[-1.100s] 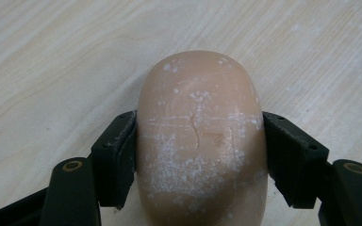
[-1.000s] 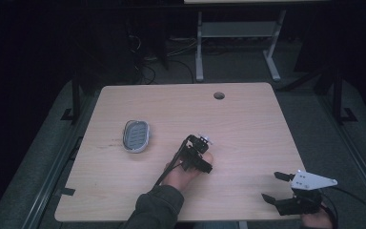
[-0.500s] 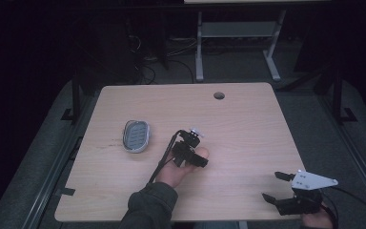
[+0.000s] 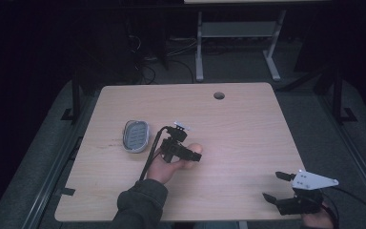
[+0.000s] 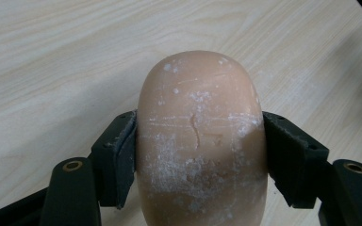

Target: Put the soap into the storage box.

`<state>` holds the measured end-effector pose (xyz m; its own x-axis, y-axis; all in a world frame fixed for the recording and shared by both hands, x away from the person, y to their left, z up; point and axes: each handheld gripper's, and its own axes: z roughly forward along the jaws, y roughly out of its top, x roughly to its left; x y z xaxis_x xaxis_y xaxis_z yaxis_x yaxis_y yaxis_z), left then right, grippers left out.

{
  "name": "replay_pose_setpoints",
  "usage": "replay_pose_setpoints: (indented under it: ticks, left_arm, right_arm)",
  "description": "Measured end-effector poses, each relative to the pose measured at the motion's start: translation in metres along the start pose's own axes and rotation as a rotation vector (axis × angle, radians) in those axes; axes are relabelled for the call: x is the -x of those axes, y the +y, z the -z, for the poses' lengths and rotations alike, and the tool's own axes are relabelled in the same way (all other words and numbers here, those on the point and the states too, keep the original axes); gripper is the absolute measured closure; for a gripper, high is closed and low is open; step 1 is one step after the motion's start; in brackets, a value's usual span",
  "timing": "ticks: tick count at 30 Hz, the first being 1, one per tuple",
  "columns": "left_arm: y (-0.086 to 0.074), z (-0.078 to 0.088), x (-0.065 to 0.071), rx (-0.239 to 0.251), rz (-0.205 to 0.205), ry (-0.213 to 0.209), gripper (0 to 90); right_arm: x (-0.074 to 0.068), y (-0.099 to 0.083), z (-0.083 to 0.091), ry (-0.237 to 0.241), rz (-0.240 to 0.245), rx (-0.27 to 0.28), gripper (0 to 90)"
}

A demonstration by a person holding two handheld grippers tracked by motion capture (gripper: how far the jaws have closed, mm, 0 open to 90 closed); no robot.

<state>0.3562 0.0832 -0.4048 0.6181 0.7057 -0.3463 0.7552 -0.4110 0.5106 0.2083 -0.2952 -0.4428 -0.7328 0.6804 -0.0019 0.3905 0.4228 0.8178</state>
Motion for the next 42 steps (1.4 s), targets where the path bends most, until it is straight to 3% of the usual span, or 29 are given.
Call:
replay_pose_setpoints:
  ticks: [8,30,42]
  left_arm:
    - [-0.001,0.015,-0.012,0.033,0.044,-0.039,32.4]
    - [-0.002,0.038,-0.036,0.063,0.12,-0.087,32.4]
    - [-0.004,0.059,-0.058,0.102,0.174,-0.116,32.4]
  right_arm:
    - [0.0,0.0,0.0,0.0,0.001,-0.004,13.8]
    - [0.001,0.0,0.0,-0.004,-0.004,-0.003,13.8]
    - [0.001,0.0,0.0,-0.004,-0.003,-0.002,13.8]
